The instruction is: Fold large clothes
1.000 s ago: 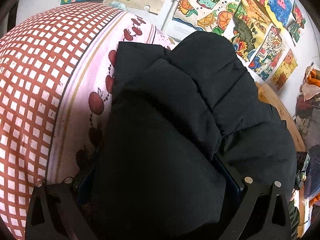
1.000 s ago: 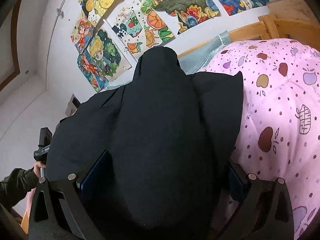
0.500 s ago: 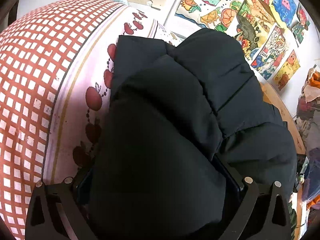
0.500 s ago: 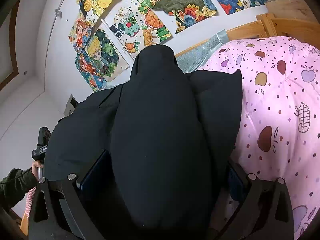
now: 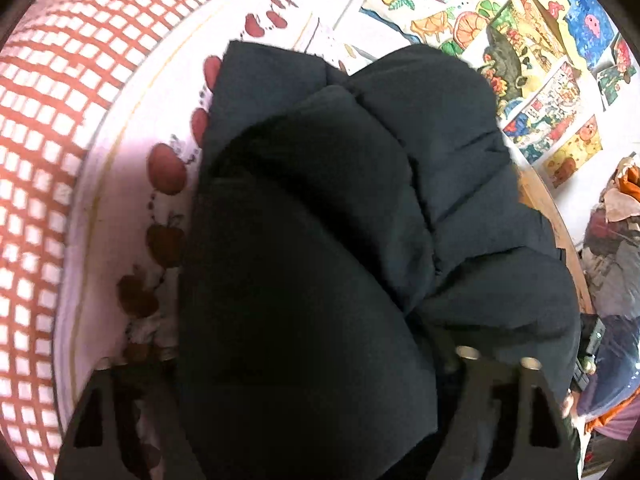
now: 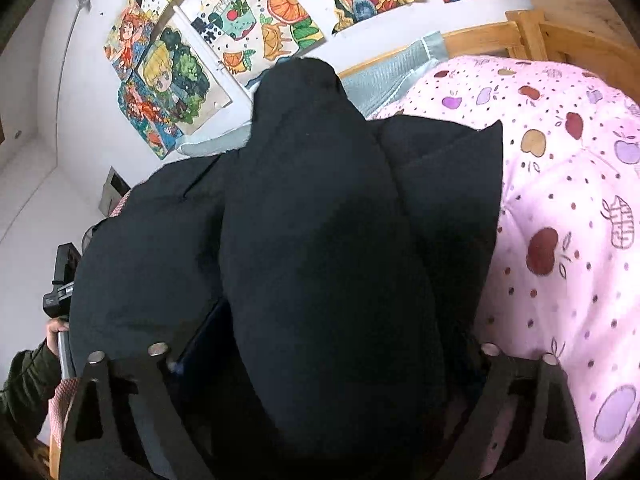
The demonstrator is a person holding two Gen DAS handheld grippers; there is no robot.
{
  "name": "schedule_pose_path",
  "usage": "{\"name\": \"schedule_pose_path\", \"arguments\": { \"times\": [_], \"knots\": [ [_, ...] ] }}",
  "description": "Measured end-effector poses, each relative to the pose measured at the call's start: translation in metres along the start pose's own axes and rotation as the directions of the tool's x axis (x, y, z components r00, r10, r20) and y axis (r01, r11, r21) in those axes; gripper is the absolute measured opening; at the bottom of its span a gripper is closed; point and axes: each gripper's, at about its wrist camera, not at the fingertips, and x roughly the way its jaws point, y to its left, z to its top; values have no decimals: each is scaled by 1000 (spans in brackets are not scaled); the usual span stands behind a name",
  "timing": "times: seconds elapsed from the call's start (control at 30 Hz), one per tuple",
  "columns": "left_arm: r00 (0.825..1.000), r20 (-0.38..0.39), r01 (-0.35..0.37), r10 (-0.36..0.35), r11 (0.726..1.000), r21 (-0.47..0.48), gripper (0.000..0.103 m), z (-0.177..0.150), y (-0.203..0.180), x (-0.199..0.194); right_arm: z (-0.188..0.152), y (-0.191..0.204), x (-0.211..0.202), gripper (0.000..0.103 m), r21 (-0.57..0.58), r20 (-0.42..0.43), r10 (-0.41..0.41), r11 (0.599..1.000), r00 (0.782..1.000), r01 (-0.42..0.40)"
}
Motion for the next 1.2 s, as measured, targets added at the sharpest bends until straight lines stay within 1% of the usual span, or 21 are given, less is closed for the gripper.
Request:
{"name": "schedule_pose_path", "arguments": {
  "times": [0.03,0.07,0.1,0.17,0.23,0.27,0.33,0.4,0.5,0.57,0.67,0.73,0.87,0.93,1.0,1.03,1.13,1.2],
  "knots": [
    [1000,12,-22,22,1000,12,66,-2,-5,-2,-1,2,-1,79,0,3,-3,1000,1000,3],
    [999,18,-36,36,999,21,59,-3,-8,-4,0,5,-1,78,-3,1,-9,1000,1000,9],
    [998,27,-57,57,998,32,56,-5,-13,-6,0,8,-1,75,-9,-10,-14,1000,1000,14],
    [995,50,-92,89,995,48,41,-8,-22,-15,3,14,-3,66,-19,-24,-24,1000,999,23],
    [993,70,-102,99,993,53,34,-8,-27,-24,5,27,-9,49,-52,-20,-55,997,998,53],
    [991,87,-105,100,993,52,32,-10,-31,-30,4,35,-13,45,-78,-17,-73,994,997,72],
    [989,110,-108,100,992,68,29,-14,-37,-39,3,51,-22,30,-141,-3,-115,984,993,113],
    [986,129,-120,109,989,81,27,-19,-44,-46,5,68,-33,24,-189,12,-146,971,989,146],
    [985,143,-111,99,990,85,25,-27,-54,-59,10,87,-58,20,-238,48,-170,955,984,176],
    [984,157,-94,79,991,92,24,-31,-60,-71,13,97,-76,19,-271,82,-183,942,980,199],
    [985,168,-53,34,992,112,24,-36,-71,-89,18,110,-97,18,-310,123,-213,920,969,241],
    [987,162,-22,0,991,134,24,-40,-80,-97,21,121,-115,18,-335,164,-236,900,958,279],
    [988,153,8,-34,986,169,23,-54,-99,-102,25,124,-150,17,-320,202,-233,902,951,289],
    [988,143,36,-61,985,171,23,-61,-102,-106,23,127,-172,17,-331,219,-252,889,942,315],
    [988,131,54,-79,982,184,23,-66,-108,-110,18,128,-185,17,-345,224,-271,876,936,337],
    [990,121,54,-79,979,199,23,-69,-109,-112,17,127,-193,17,-340,218,-278,877,935,340],
    [995,73,47,-64,974,222,24,-71,-118,-101,13,114,-203,17,-319,193,-286,886,939,335],
    [998,41,43,-53,975,219,24,-72,-116,-90,7,100,-197,18,-285,168,-291,900,942,329]
  ]
}}
